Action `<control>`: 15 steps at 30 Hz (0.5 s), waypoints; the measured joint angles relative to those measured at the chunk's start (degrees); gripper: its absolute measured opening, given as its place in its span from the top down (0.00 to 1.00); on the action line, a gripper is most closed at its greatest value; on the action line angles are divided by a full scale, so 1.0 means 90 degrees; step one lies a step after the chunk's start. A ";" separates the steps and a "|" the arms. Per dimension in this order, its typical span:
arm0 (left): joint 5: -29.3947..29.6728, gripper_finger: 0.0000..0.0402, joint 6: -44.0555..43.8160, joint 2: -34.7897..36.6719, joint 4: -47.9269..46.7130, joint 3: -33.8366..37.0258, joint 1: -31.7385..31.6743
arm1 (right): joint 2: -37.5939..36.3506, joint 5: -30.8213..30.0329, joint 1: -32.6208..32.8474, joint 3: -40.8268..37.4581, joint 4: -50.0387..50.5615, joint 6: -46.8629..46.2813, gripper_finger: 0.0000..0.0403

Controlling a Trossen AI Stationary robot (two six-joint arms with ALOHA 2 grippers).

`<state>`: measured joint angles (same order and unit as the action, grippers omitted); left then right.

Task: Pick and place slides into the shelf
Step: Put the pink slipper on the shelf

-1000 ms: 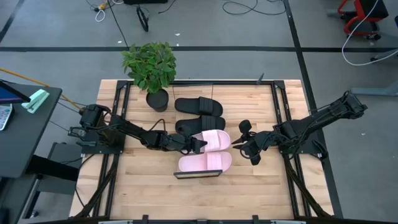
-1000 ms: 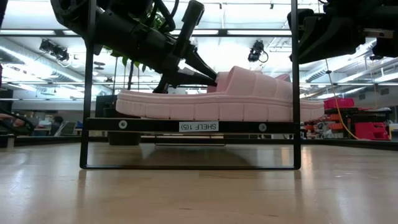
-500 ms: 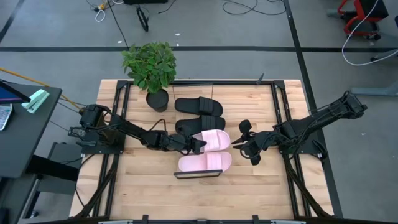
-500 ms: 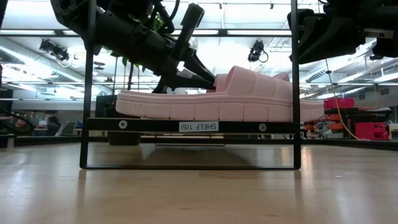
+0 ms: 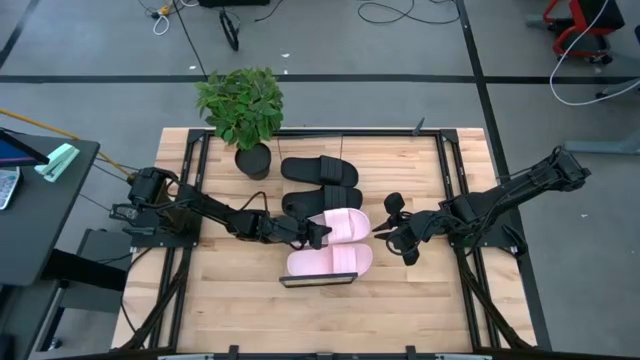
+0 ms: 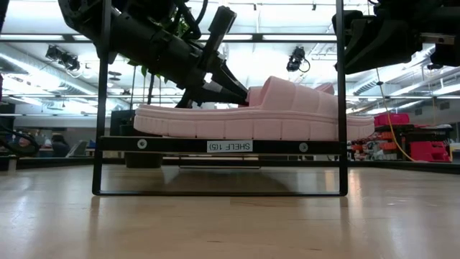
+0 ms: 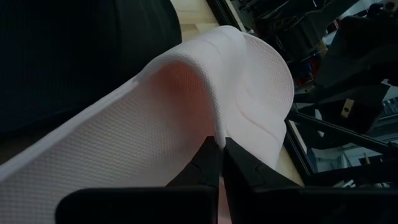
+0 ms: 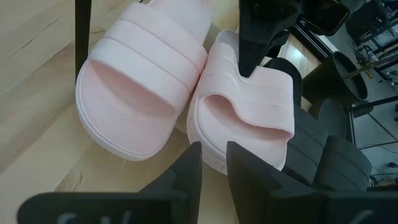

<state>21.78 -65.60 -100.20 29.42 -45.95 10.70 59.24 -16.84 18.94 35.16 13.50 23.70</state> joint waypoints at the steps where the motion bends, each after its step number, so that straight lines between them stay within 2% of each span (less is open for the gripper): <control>1: -0.0026 0.98 0.0002 0.0000 -0.0001 0.0000 -0.0002 | 0.0000 0.0000 0.0000 0.0000 0.0000 0.0002 0.80; 7: -0.0154 0.95 -0.0108 -0.0108 -0.0140 -0.0005 -0.0041 | 0.0000 0.0001 0.0000 0.0000 0.0002 0.0009 0.80; 15: -0.0522 0.98 -0.0301 -0.0176 -0.0084 0.0005 -0.0105 | 0.0000 0.0001 0.0000 0.0000 0.0026 0.0013 0.80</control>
<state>17.09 -68.31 -101.79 28.67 -45.91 9.75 59.24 -16.83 18.94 35.16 13.73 23.82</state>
